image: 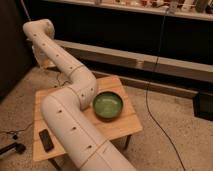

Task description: Place the white sponge in the ceramic cup

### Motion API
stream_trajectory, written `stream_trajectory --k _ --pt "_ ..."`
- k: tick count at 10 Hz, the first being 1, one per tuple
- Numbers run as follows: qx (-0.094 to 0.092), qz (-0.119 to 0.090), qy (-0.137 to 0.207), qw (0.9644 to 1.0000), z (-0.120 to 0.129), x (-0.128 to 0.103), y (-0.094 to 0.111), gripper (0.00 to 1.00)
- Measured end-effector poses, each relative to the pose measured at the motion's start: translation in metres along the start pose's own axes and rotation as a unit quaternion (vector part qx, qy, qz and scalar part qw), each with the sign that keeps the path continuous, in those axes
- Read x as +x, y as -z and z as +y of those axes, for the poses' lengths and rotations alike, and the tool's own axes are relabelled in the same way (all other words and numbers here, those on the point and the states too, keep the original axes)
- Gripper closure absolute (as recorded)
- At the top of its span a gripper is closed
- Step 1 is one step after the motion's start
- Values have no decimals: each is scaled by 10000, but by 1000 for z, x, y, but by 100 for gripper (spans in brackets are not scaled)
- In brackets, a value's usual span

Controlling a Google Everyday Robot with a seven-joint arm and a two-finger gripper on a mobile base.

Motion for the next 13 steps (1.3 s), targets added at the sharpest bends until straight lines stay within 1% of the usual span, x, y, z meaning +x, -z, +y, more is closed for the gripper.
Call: stream_trajectory --k 2,4,6,13 --pt "21 141 -207 9997 -15 -10 -1 100" --pt "36 236 -398 9989 -26 -19 -2 100" --pt "28 249 -503 9984 -32 -25 1 100" --pt "30 251 -487 9985 -30 -23 0 100"
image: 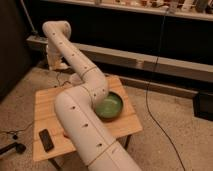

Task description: Place the white sponge in the ceramic cup

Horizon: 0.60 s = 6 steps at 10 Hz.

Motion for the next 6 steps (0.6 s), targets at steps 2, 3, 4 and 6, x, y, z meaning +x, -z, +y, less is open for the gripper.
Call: stream_trajectory --k 2,3,4,6 --pt "65 -114 60 9999 2 1 10 90" --pt "146 -245 196 9994 8 9 21 80" --pt "187 -339 306 9988 13 16 30 76" --pt "205 -453 398 9980 20 24 42 89"
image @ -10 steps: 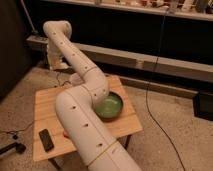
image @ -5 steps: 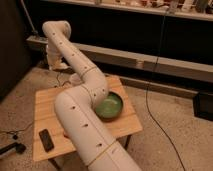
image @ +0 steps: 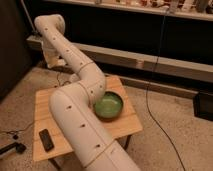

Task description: Place the white sponge in the ceramic cup

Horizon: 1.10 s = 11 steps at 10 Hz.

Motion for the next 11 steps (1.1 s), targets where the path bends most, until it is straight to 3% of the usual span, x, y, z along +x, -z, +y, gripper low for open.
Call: stream_trajectory --k 2,8,11 --pt "-5 -8 20 10000 3 4 2 98" --pt "-7 3 14 10000 2 4 1 98" --pt "-98 91 -32 9999 3 3 7 98"
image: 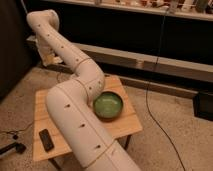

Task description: Place the white sponge in the ceramic cup

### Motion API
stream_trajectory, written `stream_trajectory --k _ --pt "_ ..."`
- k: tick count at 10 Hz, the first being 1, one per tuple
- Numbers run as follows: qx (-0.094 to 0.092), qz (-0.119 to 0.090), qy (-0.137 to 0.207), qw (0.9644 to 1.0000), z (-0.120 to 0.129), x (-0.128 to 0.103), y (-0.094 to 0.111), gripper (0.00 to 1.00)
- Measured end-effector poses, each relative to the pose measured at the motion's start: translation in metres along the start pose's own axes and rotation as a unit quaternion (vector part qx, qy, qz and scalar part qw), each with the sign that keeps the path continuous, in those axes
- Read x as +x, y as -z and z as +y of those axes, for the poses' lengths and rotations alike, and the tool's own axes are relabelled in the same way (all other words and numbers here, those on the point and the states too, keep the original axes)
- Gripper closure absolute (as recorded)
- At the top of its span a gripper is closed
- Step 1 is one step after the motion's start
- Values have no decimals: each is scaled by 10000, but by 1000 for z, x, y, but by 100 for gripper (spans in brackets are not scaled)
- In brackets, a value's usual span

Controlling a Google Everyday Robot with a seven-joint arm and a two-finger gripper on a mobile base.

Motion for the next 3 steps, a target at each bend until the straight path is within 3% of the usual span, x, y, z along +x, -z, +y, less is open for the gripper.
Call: stream_trajectory --k 3 --pt "-1 10 17 10000 2 3 -1 98"
